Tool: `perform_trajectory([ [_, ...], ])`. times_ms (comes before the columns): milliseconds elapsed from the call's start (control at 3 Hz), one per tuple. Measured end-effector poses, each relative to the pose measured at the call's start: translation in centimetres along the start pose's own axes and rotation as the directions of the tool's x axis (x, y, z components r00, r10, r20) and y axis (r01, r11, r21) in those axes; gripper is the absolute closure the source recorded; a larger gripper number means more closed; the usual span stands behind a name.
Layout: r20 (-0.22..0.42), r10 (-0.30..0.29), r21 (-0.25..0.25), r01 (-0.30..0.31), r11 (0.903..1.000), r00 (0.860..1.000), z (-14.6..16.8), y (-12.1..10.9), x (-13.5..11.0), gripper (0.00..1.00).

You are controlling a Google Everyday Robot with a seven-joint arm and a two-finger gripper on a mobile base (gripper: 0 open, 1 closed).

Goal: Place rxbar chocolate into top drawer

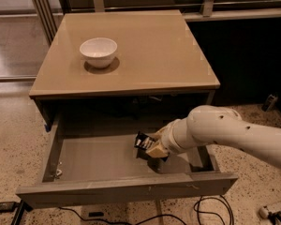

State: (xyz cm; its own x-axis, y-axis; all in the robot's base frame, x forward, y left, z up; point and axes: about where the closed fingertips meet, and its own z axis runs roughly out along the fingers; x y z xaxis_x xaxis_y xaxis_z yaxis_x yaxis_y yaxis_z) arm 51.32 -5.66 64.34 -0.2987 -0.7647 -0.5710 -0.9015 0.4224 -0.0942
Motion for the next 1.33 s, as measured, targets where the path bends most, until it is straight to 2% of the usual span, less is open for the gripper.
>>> perform_trajectory([
  [333, 0.051, 0.028, 0.062, -0.031, 0.9976, 0.998, 0.0, -1.5, -1.2, 1.0],
  [667, 0.05, 0.025, 0.061, -0.028, 0.9977, 0.998, 0.0, -1.5, -1.2, 1.0],
  [1333, 0.035, 0.019, 0.041, -0.02, 0.999, 0.999, 2.2, -2.2, -1.7, 1.0],
])
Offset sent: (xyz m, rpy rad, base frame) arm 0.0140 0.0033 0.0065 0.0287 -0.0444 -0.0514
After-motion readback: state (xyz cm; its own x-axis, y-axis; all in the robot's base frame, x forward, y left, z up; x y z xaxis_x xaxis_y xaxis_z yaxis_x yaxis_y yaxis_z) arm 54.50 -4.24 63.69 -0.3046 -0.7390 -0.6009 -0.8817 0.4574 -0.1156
